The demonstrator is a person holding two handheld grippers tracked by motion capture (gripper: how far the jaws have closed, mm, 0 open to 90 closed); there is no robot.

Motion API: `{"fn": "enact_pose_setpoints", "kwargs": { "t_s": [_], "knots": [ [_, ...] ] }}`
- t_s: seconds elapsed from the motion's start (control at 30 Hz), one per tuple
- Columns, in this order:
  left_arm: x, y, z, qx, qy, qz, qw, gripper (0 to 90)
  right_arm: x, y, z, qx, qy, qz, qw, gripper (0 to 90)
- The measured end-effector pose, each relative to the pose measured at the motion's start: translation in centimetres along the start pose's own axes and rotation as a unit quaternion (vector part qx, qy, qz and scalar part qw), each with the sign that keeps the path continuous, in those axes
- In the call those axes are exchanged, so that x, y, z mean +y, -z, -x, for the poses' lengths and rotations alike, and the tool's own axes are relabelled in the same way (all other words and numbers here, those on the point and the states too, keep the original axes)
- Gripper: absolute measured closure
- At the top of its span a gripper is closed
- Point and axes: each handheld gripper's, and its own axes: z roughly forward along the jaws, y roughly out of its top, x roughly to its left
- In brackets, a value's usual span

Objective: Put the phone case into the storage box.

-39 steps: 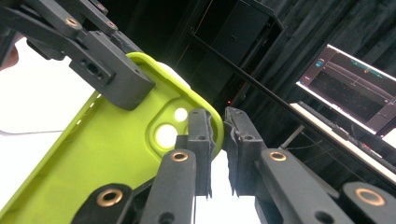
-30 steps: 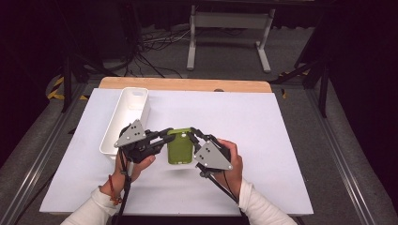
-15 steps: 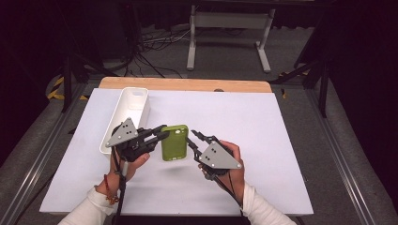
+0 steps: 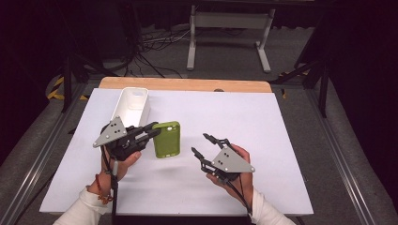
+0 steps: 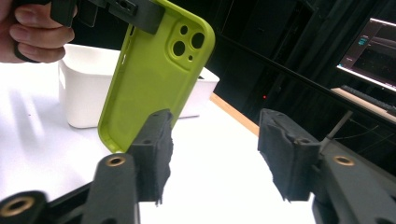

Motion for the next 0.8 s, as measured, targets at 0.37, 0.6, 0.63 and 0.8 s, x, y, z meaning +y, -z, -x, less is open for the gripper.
{"fn": "enact_pose_setpoints", "kwargs": {
  "t_s": [0.37,0.6,0.63,0.8],
  "knots": [
    [0.1,0.8,-0.2,0.005,-0.008,0.002,1.0,77.7,-1.3,0.9,0.2,0.001,-0.002,-0.017,0.9999,34.6],
    [0.2,1.2,-0.3,0.008,-0.009,0.006,0.9999,77.7,-2.1,1.2,0.4,0.004,-0.007,-0.028,0.9996,32.9],
    [0.2,1.2,-0.3,0.008,-0.01,0.006,0.9999,77.7,-2.2,1.3,0.5,0.004,-0.008,-0.03,0.9995,32.7],
    [0.3,1.4,-0.4,0.01,-0.012,0.009,0.9998,77.7,-2.8,1.7,0.5,0.002,-0.003,-0.039,0.9992,32.0]
  ]
}}
